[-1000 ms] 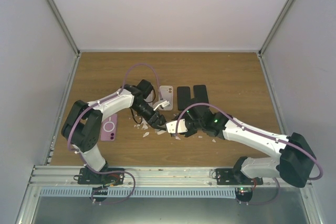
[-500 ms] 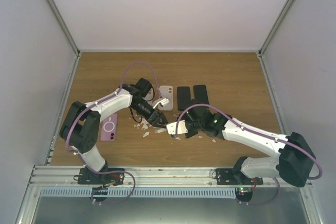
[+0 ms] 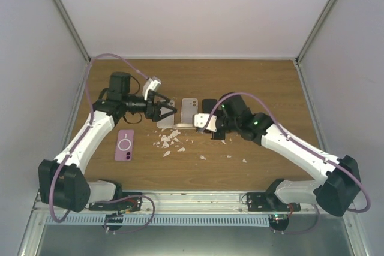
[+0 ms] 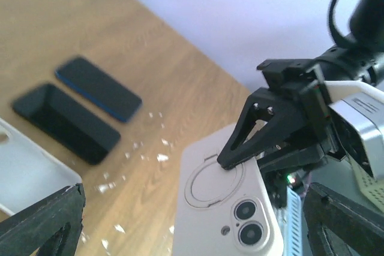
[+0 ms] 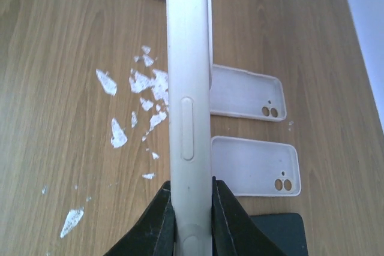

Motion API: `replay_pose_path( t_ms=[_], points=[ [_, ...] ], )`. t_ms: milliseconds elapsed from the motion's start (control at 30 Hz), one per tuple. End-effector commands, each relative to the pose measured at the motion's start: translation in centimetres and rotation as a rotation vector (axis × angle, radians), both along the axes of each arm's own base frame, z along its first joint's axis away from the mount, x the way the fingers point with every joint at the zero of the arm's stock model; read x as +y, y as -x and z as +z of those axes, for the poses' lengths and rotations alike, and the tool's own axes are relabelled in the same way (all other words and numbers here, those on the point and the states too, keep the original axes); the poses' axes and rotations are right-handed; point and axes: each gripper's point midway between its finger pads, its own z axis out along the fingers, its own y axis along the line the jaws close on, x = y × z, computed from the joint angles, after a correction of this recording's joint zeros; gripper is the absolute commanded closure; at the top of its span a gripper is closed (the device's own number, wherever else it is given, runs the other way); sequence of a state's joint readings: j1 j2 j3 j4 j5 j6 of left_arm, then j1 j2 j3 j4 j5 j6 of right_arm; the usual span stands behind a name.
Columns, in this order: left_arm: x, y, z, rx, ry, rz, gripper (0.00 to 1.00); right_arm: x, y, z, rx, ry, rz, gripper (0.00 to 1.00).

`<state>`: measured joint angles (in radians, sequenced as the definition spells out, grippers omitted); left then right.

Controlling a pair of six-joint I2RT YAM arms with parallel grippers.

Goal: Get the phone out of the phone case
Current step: Adjust the phone.

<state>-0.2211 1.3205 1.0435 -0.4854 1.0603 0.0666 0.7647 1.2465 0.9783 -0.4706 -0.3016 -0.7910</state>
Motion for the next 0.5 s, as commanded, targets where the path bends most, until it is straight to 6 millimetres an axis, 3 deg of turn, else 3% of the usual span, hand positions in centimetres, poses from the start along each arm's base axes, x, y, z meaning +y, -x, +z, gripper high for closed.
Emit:
replay_pose_path(
  t_ms=[0, 200, 467],
  points=[
    [1.5, -1.6, 5.0, -0.189, 0.089, 0.068, 0.01, 0.7, -0.6, 7.0, 0.076, -0.235, -0.036, 0.99],
    [1.9, -0.8, 6.4, -0.220, 0.154, 0.092, 0.01, -0.6, -2.7, 13.7, 0.173, -0.462, -0.111, 0.99],
    [1.2, 3.3, 10.3, -0.284, 0.277, -0.023, 0.01, -1.6, -3.3, 20.4, 0.366, -0.703, -0.118, 1.00]
  ],
)
